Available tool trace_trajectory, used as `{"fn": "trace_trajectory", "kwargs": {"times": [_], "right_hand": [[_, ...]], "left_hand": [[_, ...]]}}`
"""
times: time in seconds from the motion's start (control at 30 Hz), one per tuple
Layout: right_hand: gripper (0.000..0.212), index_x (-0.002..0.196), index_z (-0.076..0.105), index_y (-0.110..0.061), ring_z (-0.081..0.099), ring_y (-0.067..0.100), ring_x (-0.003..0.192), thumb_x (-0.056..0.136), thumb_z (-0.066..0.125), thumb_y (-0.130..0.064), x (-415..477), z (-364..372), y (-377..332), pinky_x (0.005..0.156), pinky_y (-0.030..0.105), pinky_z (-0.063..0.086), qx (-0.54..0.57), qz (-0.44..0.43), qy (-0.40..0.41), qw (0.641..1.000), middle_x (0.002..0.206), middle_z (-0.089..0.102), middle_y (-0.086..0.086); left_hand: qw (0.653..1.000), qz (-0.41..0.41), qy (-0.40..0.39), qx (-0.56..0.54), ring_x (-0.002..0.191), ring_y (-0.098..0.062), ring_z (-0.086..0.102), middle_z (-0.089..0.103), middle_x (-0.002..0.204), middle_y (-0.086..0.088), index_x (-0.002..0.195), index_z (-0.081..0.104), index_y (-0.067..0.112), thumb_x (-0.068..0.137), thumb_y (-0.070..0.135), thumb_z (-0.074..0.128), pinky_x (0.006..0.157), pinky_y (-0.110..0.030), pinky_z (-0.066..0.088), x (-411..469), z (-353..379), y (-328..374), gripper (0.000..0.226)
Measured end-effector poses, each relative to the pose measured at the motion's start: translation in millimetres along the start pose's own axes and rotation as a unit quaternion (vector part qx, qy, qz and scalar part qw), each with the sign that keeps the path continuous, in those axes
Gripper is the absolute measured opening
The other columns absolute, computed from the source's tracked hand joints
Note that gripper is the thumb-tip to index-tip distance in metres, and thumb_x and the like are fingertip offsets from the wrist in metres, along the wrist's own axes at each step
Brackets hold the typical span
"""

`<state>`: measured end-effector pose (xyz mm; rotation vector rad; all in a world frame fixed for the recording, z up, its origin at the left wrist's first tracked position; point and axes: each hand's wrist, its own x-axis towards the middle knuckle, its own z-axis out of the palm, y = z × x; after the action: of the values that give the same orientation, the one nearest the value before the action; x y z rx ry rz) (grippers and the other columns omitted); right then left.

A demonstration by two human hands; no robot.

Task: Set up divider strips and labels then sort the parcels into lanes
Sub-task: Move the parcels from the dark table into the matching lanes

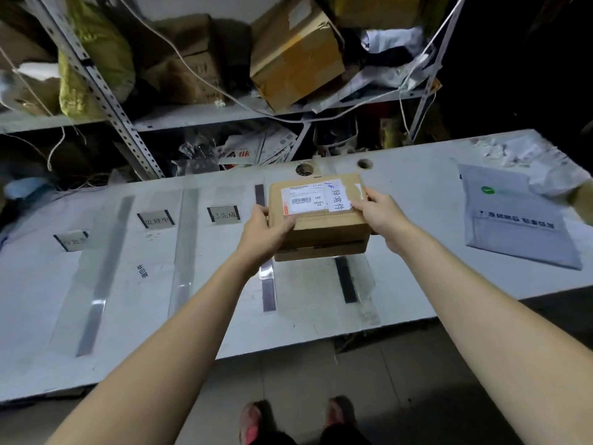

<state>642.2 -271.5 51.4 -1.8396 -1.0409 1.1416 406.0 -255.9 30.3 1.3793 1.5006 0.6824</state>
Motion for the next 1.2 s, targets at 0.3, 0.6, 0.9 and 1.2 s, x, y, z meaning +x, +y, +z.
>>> {"fn": "trace_trajectory", "kwargs": {"times": [0.3, 0.6, 0.9, 1.2], "right_hand": [[0.039, 0.141, 0.057, -0.024, 0.061, 0.02, 0.115, 0.103, 0.052, -0.026, 36, 20, 20, 0.099, 0.042, 0.055, -0.042, -0.02, -0.047, 0.998, 0.13, 0.065, -0.004], [0.035, 0.136, 0.056, -0.02, 0.058, 0.024, 0.112, 0.103, 0.047, -0.028, 54, 35, 48, 0.088, 0.032, 0.047, -0.14, -0.009, -0.029, 0.99, 0.128, 0.064, 0.001], [0.048, 0.148, 0.039, -0.013, 0.052, 0.033, 0.129, 0.101, 0.048, -0.015, 65, 56, 56, 0.107, 0.042, 0.045, -0.202, 0.01, -0.02, 0.979, 0.146, 0.049, 0.011], [0.062, 0.159, 0.024, -0.014, 0.044, 0.032, 0.138, 0.102, 0.049, -0.014, 61, 66, 71, 0.109, 0.036, 0.038, -0.236, 0.022, -0.031, 0.971, 0.16, 0.032, 0.011]], "left_hand": [[0.997, -0.031, 0.05, 0.045, 0.094, -0.005, 0.058, 0.058, 0.108, 0.006, 0.119, 0.048, 0.014, 0.088, 0.04, 0.074, 0.072, -0.027, 0.053, 11, -2, -13, 0.047], [0.991, -0.058, 0.051, 0.108, 0.097, -0.019, 0.062, 0.064, 0.108, -0.003, 0.115, 0.059, 0.008, 0.081, 0.031, 0.078, 0.076, -0.03, 0.053, 32, 13, -27, 0.044], [0.96, -0.084, 0.034, 0.264, 0.095, -0.032, 0.065, 0.065, 0.109, -0.015, 0.095, 0.064, 0.007, 0.076, 0.03, 0.074, 0.067, -0.032, 0.05, 50, 27, -26, 0.032], [0.912, -0.089, -0.004, 0.4, 0.108, -0.029, 0.061, 0.065, 0.114, -0.01, 0.108, 0.06, 0.013, 0.08, 0.017, 0.071, 0.066, -0.031, 0.046, 60, 45, -30, 0.03]]}}
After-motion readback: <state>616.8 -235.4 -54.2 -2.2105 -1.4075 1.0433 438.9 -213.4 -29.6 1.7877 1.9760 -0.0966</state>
